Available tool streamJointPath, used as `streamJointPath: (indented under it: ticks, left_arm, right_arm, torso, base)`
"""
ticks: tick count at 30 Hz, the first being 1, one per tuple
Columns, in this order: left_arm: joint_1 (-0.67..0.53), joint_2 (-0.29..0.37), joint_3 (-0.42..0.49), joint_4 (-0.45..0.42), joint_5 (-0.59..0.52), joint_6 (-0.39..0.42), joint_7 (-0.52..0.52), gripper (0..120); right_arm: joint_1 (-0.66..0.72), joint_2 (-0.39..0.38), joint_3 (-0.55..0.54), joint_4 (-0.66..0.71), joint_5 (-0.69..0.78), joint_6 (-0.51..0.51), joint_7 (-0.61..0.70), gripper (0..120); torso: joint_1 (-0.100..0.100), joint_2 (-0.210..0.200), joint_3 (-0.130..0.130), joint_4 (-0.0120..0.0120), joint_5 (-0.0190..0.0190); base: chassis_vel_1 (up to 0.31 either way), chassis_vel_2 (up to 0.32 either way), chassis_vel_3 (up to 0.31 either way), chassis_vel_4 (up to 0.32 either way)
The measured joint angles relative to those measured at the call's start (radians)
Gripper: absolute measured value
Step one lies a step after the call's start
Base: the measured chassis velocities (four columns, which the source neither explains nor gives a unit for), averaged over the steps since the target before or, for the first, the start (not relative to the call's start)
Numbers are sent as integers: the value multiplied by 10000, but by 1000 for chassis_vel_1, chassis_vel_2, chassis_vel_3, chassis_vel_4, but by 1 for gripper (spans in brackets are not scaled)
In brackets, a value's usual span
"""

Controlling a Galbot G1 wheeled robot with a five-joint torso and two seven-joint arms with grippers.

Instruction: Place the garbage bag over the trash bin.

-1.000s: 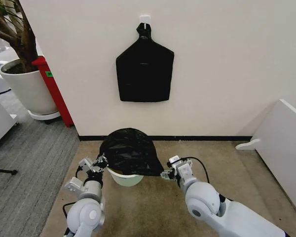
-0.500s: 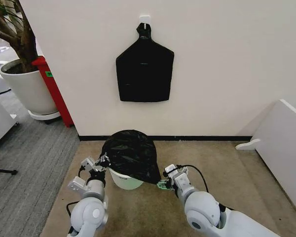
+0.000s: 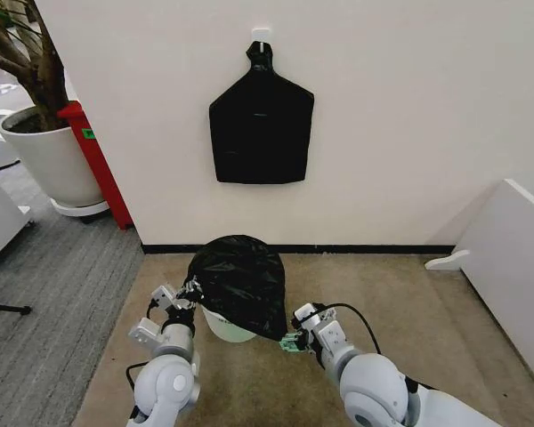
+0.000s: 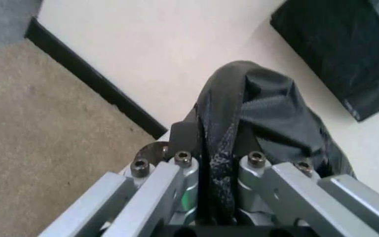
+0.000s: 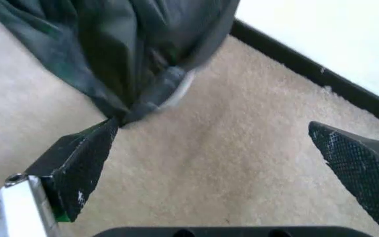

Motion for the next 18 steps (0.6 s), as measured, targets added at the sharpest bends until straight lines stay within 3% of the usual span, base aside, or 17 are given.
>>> streamJointPath:
  ticks: [9, 18]
  left_arm:
    - [51, -90, 23, 20, 42, -14, -2, 5]
    - [83, -30, 3, 53, 51, -67, 38, 5]
  right_arm:
    - [-357, 25, 423, 453, -53, 0, -254, 100]
    - [-216, 112, 1736, 1332, 757, 2, -119, 100]
  torso:
    - [0, 0, 1, -1, -5]
    - [0, 0, 1, -1, -6]
  base:
    - [0, 0, 0, 0]
    - [0, 0, 0, 0]
